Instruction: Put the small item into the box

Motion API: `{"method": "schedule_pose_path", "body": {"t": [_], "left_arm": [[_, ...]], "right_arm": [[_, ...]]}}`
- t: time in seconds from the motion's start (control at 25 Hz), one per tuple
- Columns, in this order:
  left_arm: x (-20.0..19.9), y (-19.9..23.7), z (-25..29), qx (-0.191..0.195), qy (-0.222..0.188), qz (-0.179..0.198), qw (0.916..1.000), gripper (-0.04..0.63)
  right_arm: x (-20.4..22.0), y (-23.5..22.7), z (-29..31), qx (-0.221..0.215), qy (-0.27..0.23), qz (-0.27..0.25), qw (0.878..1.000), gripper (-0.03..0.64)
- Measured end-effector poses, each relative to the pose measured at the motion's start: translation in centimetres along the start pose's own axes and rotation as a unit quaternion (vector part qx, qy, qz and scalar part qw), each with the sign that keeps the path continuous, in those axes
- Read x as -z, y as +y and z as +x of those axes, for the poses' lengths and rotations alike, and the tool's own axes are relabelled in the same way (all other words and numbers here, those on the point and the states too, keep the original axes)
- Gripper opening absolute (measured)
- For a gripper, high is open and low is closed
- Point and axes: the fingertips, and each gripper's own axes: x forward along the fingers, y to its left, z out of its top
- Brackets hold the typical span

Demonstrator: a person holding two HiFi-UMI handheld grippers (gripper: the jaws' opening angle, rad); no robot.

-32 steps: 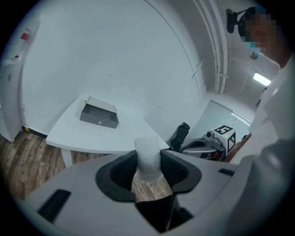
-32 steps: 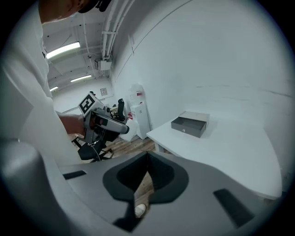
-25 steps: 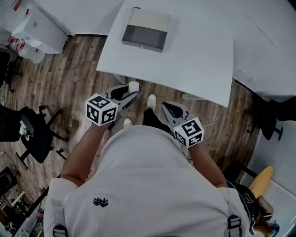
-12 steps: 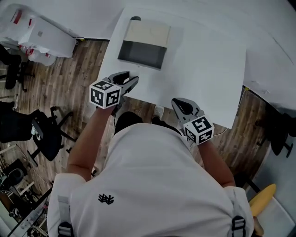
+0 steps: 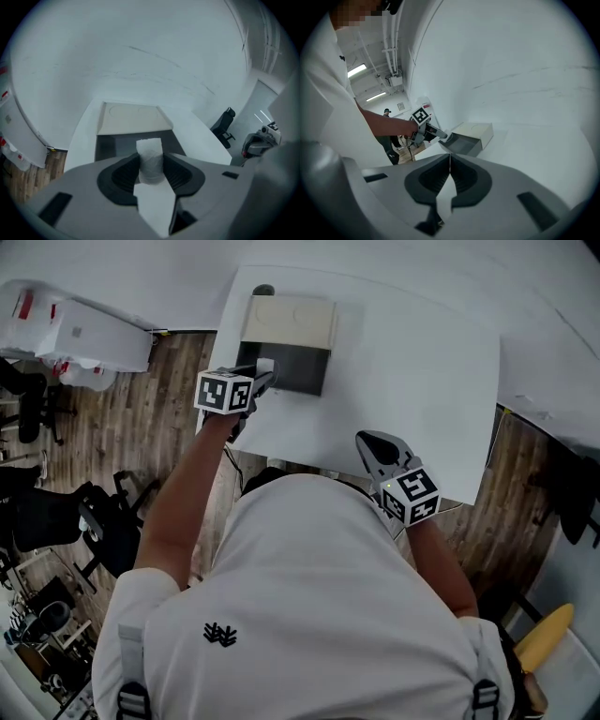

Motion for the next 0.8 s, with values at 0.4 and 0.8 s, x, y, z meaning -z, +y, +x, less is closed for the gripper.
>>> {"method": "schedule_pose_path", "body": {"t": [0.4,0.8], "left_arm": [[1.8,4.6,4.6,-0.045,0.11,-0.002,0.9929,0.167],[3.5,5.1,6.0,-0.067,0.172,-0.005,0.9827,0.17]], "right_arm": [[-0.1,-1.6,0.5,0.024,-0.016,0.037,0.999,0.008],[-0.1,-3.0,0.1,0.033,-0.021,0.043,0.998,0.008]]}}
